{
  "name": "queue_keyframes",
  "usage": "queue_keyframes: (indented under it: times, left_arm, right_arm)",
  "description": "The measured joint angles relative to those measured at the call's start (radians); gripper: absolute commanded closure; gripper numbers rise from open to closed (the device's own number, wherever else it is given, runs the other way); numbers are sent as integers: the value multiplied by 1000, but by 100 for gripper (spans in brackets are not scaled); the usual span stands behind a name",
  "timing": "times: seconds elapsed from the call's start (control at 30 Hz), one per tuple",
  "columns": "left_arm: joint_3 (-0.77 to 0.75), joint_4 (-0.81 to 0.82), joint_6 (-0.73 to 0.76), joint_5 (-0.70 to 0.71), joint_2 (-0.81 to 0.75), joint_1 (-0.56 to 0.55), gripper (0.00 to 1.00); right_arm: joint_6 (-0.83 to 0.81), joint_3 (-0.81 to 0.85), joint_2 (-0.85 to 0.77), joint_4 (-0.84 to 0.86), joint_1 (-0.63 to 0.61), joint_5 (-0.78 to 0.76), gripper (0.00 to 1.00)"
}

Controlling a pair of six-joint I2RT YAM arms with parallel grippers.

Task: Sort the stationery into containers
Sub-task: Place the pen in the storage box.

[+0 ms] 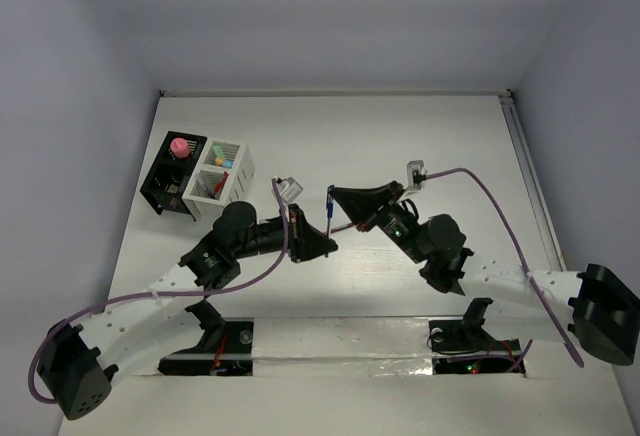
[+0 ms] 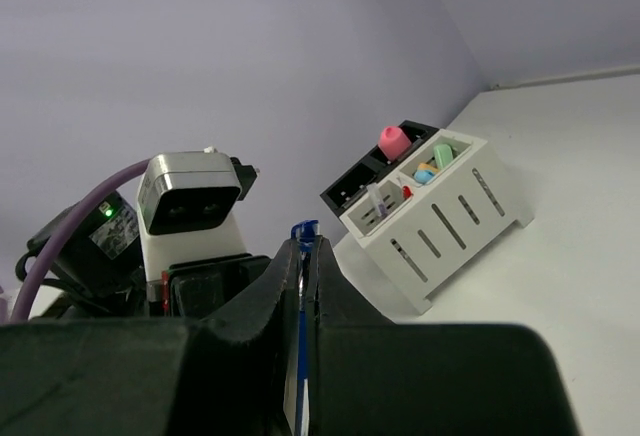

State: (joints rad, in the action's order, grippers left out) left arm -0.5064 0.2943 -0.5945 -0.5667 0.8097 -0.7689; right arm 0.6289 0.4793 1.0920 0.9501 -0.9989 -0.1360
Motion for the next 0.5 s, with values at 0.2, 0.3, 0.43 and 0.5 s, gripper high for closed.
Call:
queue_keyframes:
  times: [0.2, 0.3, 0.43, 0.5]
  left_arm:
    - [-17, 31, 19, 127, -40, 18, 41]
    - [-45, -29, 36, 220, -91, 31, 17]
    - [-63, -154, 62, 335, -181, 31, 1]
    - [-68, -218, 71, 380, -239, 31, 1]
  right_arm:
    - [-85, 183, 23, -266, -58, -13, 100]
    - [-124, 277, 89, -350, -70, -18, 100]
    - [-166, 446, 212, -404, -18, -19, 100]
    - [-169, 531, 277, -412, 15, -8, 100]
